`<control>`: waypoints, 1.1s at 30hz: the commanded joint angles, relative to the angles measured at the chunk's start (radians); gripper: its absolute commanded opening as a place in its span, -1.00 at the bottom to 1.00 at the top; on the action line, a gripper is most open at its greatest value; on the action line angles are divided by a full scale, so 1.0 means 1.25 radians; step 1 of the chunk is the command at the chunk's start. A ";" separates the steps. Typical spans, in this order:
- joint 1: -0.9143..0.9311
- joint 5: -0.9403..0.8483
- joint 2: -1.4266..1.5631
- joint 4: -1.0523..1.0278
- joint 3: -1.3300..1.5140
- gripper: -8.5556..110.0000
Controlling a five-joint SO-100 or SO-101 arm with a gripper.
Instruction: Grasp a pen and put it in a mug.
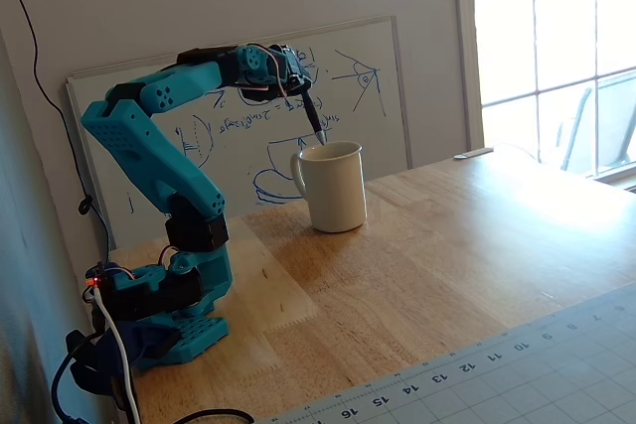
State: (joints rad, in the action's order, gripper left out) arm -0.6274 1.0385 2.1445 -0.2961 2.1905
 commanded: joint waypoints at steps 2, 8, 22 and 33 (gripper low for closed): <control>-0.007 0.006 -0.020 0.123 0.039 -0.79; -0.007 0.006 -0.048 0.153 0.128 -0.79; 0.048 -0.006 -0.038 0.164 0.163 -0.73; 0.054 -0.009 -0.012 0.141 0.104 -0.53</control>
State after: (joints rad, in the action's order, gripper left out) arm -0.5706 1.0385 2.0709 -0.1243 2.4222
